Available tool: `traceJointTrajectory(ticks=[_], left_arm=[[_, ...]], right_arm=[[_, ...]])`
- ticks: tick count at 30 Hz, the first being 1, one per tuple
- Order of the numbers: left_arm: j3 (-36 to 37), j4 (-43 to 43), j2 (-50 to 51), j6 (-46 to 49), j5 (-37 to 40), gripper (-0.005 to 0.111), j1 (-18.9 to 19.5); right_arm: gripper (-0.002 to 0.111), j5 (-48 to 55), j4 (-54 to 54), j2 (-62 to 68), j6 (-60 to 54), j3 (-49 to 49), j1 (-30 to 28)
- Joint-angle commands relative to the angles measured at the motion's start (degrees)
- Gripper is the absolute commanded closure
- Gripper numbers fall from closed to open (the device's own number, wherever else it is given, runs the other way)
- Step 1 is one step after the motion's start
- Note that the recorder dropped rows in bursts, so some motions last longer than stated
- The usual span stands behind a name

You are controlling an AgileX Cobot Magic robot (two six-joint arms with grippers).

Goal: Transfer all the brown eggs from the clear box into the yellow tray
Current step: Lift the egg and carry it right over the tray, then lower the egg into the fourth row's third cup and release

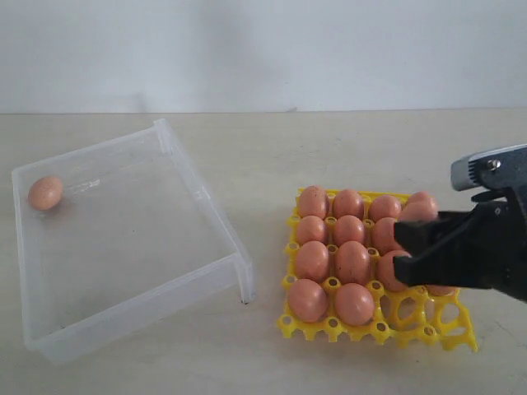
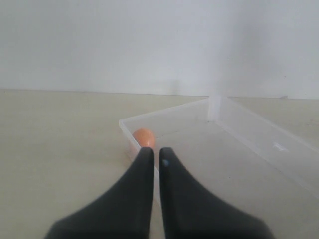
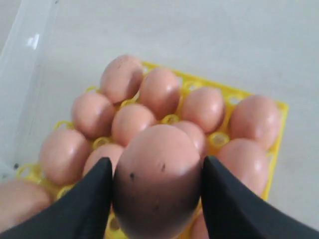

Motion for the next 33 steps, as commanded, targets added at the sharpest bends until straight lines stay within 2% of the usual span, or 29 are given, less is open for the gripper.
traceJointTrajectory(ticks=[1, 4, 7, 11, 12, 14, 16, 17, 19, 20, 21, 22, 24, 27, 28, 29, 31, 33], left_arm=[[0.1, 0.1, -0.2, -0.1, 0.0, 0.103, 0.1], [0.1, 0.1, -0.2, -0.1, 0.0, 0.103, 0.1], [0.1, 0.1, -0.2, -0.1, 0.0, 0.103, 0.1], [0.1, 0.1, -0.2, -0.1, 0.0, 0.103, 0.1], [0.1, 0.1, -0.2, -0.1, 0.0, 0.103, 0.1], [0.1, 0.1, -0.2, -0.1, -0.1, 0.103, 0.1], [0.1, 0.1, -0.2, -0.1, -0.1, 0.103, 0.1], [0.1, 0.1, -0.2, -0.1, 0.0, 0.103, 0.1], [0.1, 0.1, -0.2, -0.1, 0.0, 0.103, 0.1], [0.1, 0.1, -0.2, -0.1, 0.0, 0.103, 0.1], [0.1, 0.1, -0.2, -0.1, 0.0, 0.103, 0.1], [0.1, 0.1, -0.2, -0.1, 0.0, 0.103, 0.1], [0.1, 0.1, -0.2, -0.1, 0.0, 0.103, 0.1], [0.1, 0.1, -0.2, -0.1, 0.0, 0.103, 0.1], [0.1, 0.1, -0.2, -0.1, 0.0, 0.103, 0.1], [0.1, 0.1, -0.2, -0.1, 0.0, 0.103, 0.1], [0.1, 0.1, -0.2, -0.1, 0.0, 0.103, 0.1], [0.1, 0.1, -0.2, -0.1, -0.1, 0.103, 0.1]], right_arm=[[0.108, -13.6, 0.4, -0.6, -1.8, -0.3, -3.2], [0.108, -23.4, 3.9, -0.6, -1.7, -0.3, -3.5], [0.108, -33.6, 14.2, -0.6, 1.8, -0.4, -3.5], [0.108, -33.4, 34.0, 0.3, 5.8, -5.1, -3.6], [0.108, -33.1, 36.2, 1.1, 7.1, -6.8, -4.2], [0.108, -29.3, 33.3, 3.0, 13.3, -10.1, -6.9], [0.108, -22.8, 18.6, 6.2, 24.8, -14.4, -12.1], [0.108, -19.8, 6.6, 8.2, 33.6, -16.7, -15.1], [0.108, -19.5, -25.0, 12.0, 53.9, -21.5, -20.2], [0.108, -23.0, -40.8, 14.1, 64.8, -23.8, -22.8], [0.108, -27.3, -51.4, 15.8, 71.6, -25.6, -25.2], [0.108, -38.8, -68.4, 19.8, 80.3, -29.2, -28.5], [0.108, -49.8, -77.8, 23.2, 82.5, -30.1, -30.7], [0.108, -50.0, -87.3, 22.9, 82.0, -25.5, -31.6], [0.108, -50.0, -92.4, 22.2, 79.4, -21.1, -31.6], [0.108, -50.0, -93.7, 21.9, 78.2, -19.2, -31.6], [0.108, -49.2, -85.6, 21.4, 69.0, -12.6, -31.3], [0.108, -45.8, -88.4, 21.4, 66.6, -12.2, -31.4]])
